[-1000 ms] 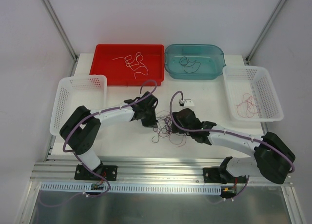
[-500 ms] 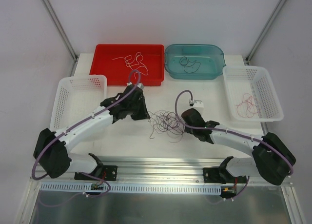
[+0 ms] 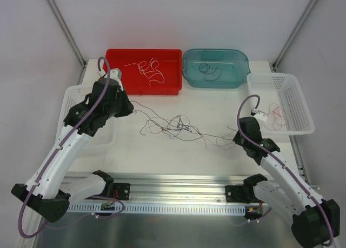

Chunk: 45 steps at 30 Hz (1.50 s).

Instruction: Untangle the cables

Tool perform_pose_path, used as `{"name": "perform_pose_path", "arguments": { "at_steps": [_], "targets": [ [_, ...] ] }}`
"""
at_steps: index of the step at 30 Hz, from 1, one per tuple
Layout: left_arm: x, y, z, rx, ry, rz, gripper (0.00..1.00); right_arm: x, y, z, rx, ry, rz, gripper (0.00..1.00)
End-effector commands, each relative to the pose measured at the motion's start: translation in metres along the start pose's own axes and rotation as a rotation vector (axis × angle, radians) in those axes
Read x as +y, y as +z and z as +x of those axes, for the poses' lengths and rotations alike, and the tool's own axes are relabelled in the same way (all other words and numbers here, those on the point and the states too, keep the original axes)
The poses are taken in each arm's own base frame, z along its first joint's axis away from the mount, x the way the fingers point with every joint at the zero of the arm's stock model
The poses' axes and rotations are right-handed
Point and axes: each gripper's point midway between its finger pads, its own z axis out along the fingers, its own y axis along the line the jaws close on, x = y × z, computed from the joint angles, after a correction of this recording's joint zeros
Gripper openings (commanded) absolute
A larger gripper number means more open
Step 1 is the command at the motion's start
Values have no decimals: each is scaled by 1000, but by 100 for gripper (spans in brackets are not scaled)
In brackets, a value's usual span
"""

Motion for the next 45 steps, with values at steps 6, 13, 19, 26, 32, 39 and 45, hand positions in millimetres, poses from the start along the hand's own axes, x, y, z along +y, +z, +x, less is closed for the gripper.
{"name": "perform_pose_path", "arguments": {
  "at_steps": [6, 13, 19, 26, 32, 39, 45],
  "targets": [
    [65, -36, -24, -68, 69, -282, 0, -28, -36, -43, -40, 86, 29, 1],
    [75, -42, -32, -77, 72, -336, 0, -27, -47, -56, -63, 80, 11, 1],
    [16, -47, -41, -57, 51, -38, 0, 2, -51, -55, 10, -9, -131, 8],
    [-49, -40, -22, 53, 14, 296, 0, 61, -61, -43, 65, -152, -408, 55],
    [-63, -40, -10, 82, 21, 344, 0, 134, -80, -35, 61, -274, -658, 75],
    [-71, -44, -3, 91, 32, 367, 0, 233, -83, 0, 107, -395, -894, 79],
    [-69, -47, -1, 84, 30, 362, 0, 298, -57, 34, 142, -461, -954, 80]
  ]
}}
